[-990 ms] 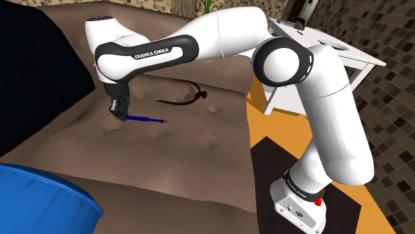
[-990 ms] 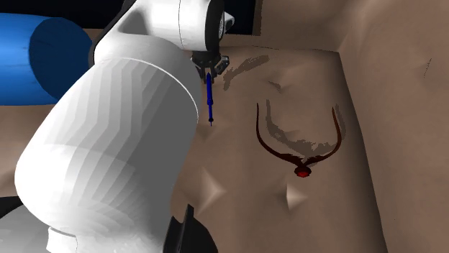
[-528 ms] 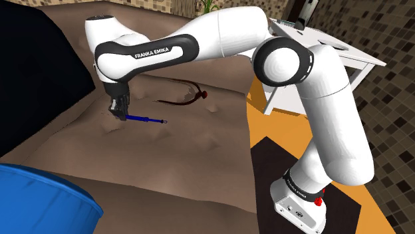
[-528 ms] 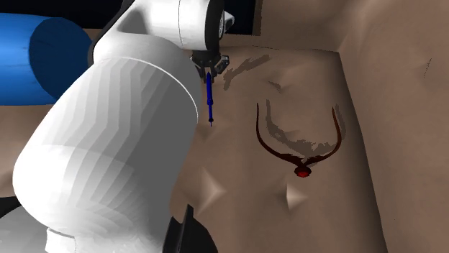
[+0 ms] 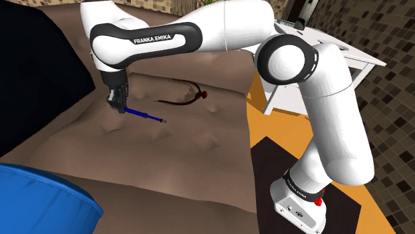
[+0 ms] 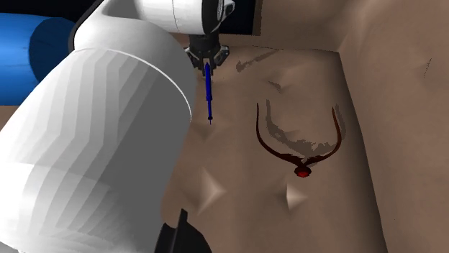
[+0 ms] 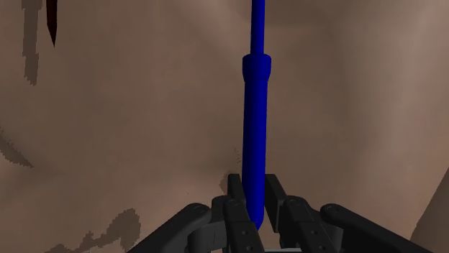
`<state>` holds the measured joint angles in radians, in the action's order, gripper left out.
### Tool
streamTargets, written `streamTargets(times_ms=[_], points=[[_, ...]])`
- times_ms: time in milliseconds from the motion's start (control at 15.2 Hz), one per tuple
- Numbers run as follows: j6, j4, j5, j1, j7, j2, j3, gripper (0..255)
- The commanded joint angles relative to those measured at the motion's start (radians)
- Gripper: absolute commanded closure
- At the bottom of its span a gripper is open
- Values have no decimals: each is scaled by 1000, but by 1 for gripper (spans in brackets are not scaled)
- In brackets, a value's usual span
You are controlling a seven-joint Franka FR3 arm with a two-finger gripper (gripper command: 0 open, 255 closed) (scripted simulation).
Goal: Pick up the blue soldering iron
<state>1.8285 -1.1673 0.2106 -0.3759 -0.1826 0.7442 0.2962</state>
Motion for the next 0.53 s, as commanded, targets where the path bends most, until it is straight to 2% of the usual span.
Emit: streamTargets(times_ms=[0, 462], points=[[-25, 18, -2, -1, -3, -7, 1, 255], [-89, 74, -6, -6, -8, -15, 3, 255]])
